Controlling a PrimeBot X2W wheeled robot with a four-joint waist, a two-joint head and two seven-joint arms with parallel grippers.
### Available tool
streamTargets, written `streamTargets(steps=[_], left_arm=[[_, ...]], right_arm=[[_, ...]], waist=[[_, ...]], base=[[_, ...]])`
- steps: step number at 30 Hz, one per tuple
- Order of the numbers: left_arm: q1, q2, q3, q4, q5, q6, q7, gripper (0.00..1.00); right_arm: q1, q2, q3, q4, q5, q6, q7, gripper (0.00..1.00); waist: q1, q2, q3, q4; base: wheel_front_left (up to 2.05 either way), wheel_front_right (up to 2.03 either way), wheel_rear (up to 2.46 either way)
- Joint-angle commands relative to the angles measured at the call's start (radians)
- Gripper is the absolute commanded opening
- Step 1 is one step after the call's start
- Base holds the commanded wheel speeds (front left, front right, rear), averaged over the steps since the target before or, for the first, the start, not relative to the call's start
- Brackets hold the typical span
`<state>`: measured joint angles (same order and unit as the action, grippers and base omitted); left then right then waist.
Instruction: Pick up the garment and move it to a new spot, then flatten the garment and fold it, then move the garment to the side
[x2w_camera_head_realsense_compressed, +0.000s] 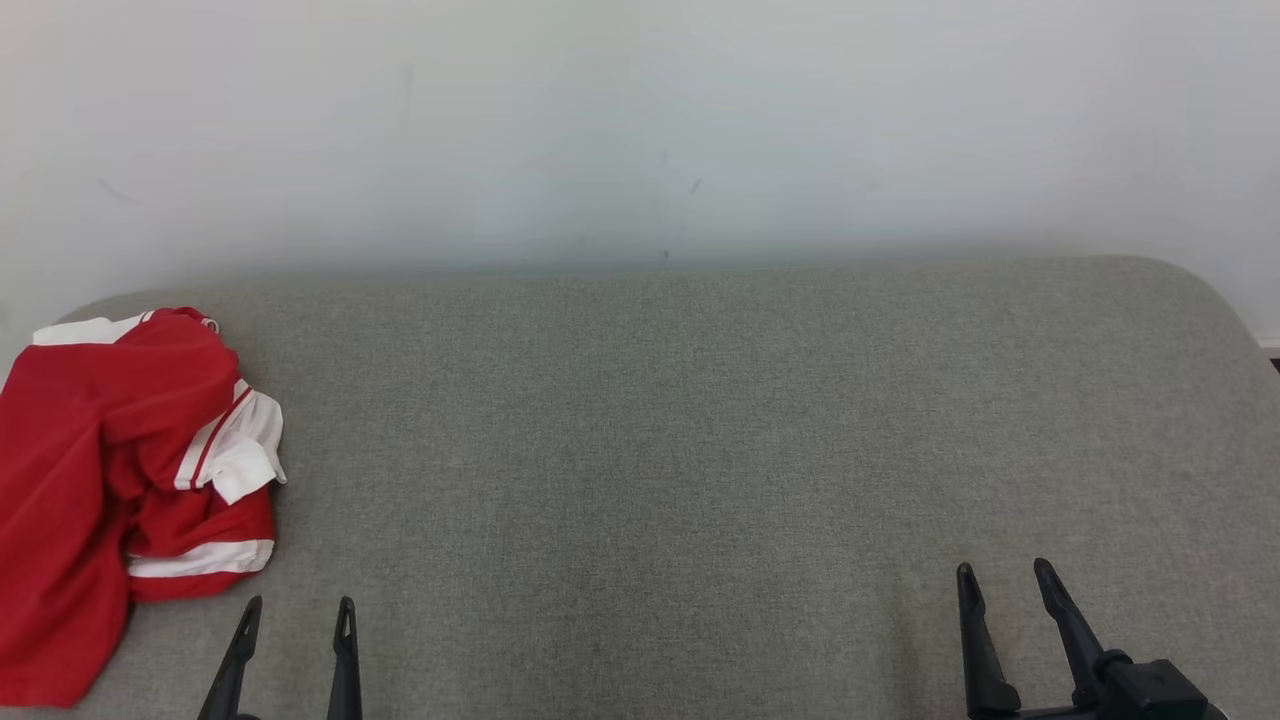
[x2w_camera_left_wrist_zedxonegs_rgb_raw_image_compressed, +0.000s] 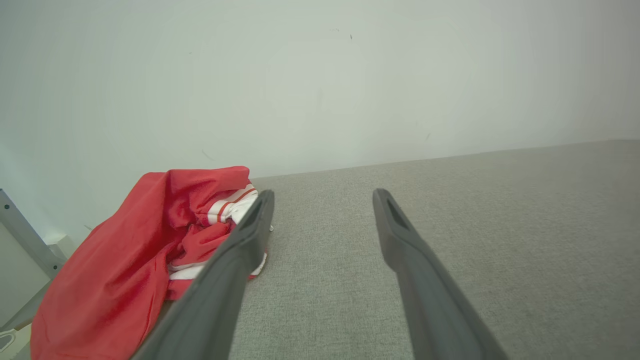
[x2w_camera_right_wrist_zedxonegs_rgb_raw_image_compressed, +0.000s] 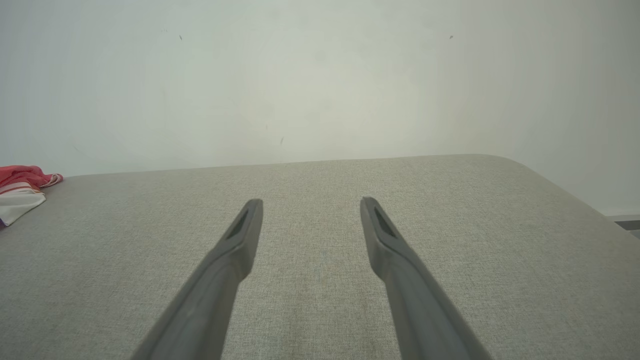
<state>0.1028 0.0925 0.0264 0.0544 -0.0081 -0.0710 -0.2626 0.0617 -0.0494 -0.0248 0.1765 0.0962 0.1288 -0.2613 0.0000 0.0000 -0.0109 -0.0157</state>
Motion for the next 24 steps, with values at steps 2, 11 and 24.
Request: streamTargets(steps=[2,11,24], left_arm=[[0.015,0.003,0.001,0.007,0.001,-0.004,-0.004,1.00],[0.019,-0.002,0.030,0.016,-0.013,-0.013,-0.004,1.00],[0.023,-0.024,0.075,0.019,-0.025,-0.022,-0.004,1.00]], right_arm=[[0.006,-0.002,-0.003,-0.003,-0.004,0.004,-0.005,1.00],[0.011,-0.001,-0.010,0.001,0.006,0.004,-0.005,1.00],[0.021,-0.001,-0.020,0.000,0.006,0.003,-0.005,1.00]], waist=[[0.0000,0.0000,-0.001,0.001],[0.0000,0.0000,-0.003,0.011],[0.0000,0.0000,-0.008,0.012]], base=[[0.00,0.00,0.00],[0.00,0.00,0.00],[0.00,0.00,0.00]])
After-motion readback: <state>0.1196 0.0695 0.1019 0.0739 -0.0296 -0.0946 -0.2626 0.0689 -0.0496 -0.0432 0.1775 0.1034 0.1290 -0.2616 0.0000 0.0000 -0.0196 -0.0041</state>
